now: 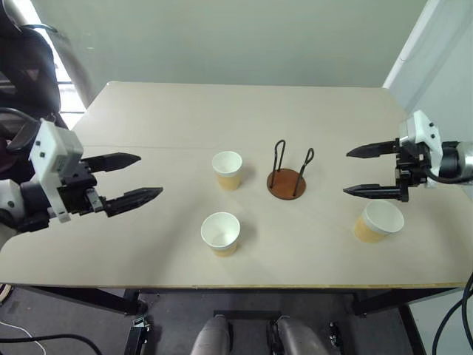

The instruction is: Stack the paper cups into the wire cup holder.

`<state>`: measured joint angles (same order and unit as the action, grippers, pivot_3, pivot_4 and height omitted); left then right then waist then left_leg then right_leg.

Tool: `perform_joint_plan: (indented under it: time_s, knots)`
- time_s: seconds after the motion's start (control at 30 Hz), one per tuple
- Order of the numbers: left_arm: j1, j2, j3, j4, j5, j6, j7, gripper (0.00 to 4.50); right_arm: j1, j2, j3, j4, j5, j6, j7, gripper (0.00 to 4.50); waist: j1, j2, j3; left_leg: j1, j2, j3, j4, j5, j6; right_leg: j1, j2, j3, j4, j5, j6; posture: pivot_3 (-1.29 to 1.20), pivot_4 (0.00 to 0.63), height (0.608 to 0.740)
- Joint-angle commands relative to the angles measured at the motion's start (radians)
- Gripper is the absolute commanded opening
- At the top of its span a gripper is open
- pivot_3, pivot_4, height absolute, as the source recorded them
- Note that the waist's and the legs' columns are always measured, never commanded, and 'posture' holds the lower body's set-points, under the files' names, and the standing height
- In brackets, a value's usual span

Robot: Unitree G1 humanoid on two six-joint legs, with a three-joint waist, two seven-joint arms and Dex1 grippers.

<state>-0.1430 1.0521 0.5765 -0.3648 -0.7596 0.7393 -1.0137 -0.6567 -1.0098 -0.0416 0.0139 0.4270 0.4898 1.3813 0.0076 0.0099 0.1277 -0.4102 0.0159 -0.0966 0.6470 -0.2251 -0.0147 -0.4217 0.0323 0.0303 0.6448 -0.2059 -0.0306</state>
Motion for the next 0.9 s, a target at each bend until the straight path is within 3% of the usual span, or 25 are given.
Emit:
perform_joint_plan:
  time_s: [0.03,0.33,0.9]
  knots:
    - [-0.006,0.006,0.018,-0.020,0.005,-0.044,-0.011,4.47,0.007,0.000,-0.080,-0.009,0.045,0.032,-0.040,4.50,0.000,0.000,0.000,0.000,0.000,0.000,0.000,0.000,0.000,0.000,0.000,0.000,0.000,0.000,0.000,0.00,0.150,0.740]
    - [-0.013,-0.009,0.001,-0.018,-0.006,-0.077,-0.017,4.47,0.111,0.001,-0.144,-0.067,0.127,0.086,-0.055,4.50,0.001,0.000,0.000,0.000,0.000,0.000,0.000,0.000,0.000,0.000,0.000,0.000,0.000,-0.001,0.000,0.00,0.150,0.740]
    - [-0.030,-0.016,-0.032,-0.020,-0.010,-0.094,-0.019,4.47,0.186,0.083,-0.041,-0.188,0.085,0.176,-0.231,4.50,0.001,0.000,0.000,0.000,0.000,0.000,0.000,0.000,0.000,0.001,0.000,0.000,0.000,0.001,0.005,0.00,0.150,0.740]
